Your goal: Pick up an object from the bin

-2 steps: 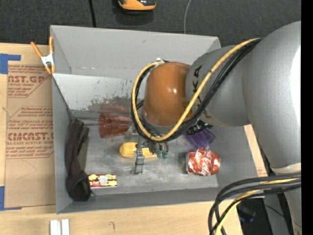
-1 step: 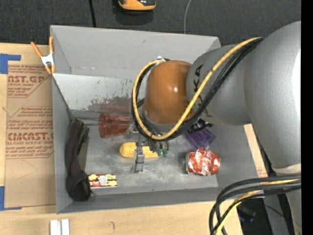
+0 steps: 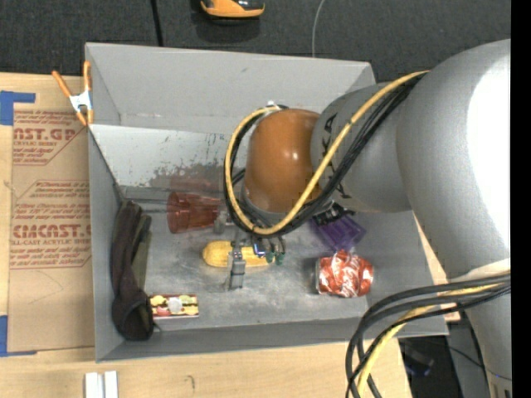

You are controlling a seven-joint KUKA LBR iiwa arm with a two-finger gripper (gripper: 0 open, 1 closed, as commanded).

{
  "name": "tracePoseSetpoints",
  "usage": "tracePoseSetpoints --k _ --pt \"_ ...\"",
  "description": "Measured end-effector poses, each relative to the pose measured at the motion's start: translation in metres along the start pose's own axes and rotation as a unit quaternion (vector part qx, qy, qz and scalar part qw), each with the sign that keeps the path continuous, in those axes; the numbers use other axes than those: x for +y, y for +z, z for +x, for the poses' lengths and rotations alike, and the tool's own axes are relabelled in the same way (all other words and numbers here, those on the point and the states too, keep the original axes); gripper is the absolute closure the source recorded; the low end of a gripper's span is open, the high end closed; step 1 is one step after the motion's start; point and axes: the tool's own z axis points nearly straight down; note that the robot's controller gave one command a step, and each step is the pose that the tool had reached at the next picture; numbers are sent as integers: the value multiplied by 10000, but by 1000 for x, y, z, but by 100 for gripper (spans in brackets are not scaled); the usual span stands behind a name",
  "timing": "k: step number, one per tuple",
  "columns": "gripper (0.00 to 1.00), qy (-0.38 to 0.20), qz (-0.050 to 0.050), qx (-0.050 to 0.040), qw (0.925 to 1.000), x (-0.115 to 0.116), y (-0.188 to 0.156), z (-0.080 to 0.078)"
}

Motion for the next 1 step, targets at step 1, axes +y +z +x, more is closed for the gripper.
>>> tracePoseSetpoints --k 1 --pt "100 -176 4 32 9998 -13 28 -22"
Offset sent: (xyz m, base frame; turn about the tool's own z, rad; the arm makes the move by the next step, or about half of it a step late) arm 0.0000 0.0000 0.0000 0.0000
